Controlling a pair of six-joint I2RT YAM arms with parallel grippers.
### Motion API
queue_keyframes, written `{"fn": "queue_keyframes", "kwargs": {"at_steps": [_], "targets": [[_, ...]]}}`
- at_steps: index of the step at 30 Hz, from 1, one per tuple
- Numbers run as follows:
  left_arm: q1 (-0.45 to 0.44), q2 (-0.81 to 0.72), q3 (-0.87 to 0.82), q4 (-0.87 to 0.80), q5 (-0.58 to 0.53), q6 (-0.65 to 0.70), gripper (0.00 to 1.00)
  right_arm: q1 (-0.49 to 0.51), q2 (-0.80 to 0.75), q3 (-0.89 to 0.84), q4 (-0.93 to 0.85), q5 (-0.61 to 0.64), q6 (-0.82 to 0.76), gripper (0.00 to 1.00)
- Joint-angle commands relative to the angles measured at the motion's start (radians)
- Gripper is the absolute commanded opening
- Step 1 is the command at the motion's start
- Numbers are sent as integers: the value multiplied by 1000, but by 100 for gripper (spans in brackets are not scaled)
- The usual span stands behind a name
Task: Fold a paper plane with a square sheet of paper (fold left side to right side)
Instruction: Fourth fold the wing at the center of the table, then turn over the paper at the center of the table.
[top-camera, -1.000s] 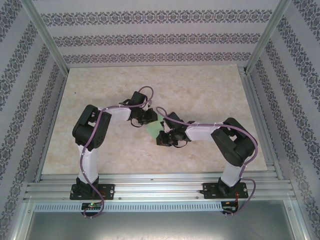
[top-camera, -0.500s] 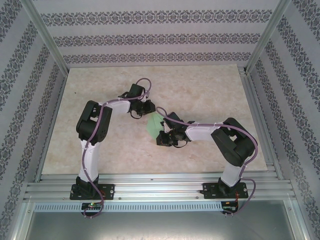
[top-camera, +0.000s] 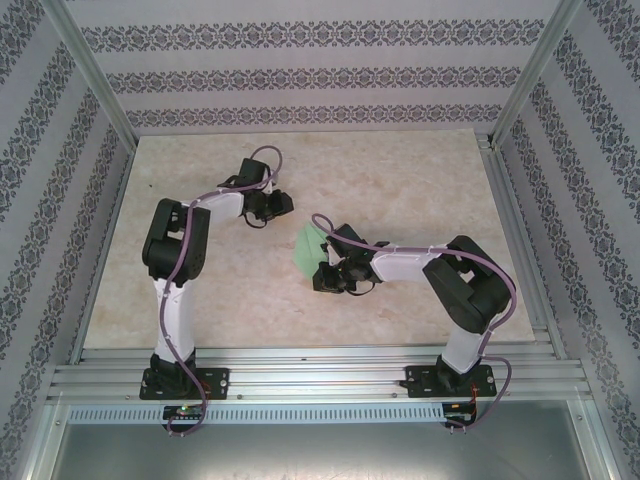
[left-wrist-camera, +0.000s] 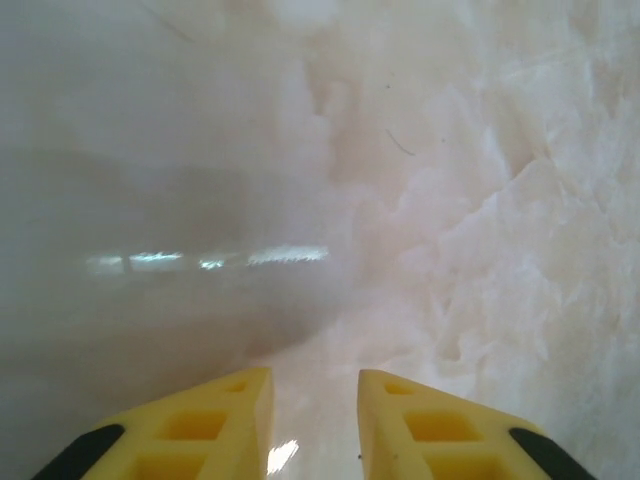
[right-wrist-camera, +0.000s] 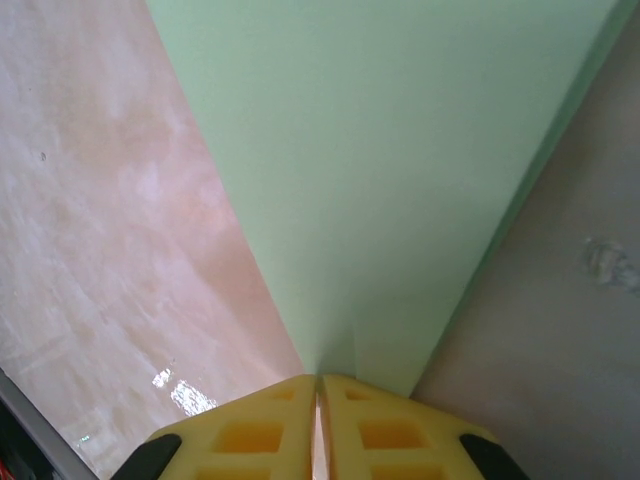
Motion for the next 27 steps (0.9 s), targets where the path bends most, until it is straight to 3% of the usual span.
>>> {"fn": "queue_keyframes", "kwargs": {"at_steps": [1,5,11,17,27], "targets": [[31,-176,-91,12,-19,40,34,3,-48,29,-139,52,-55,17],[42,-362,-266,55,-17,36,41,-27,-170,76,-161,78,-129,25],[5,-525,-536,306,125,-131,46,-162,-336,18,-50,110,-146,36],[-105,-423,-538,436,175,-217,48,-250,-407,-62,65,75,-127,42],[-199,-200,-397,451,171,-233,43,-311,-487,-207,149,24,-94,43]]}}
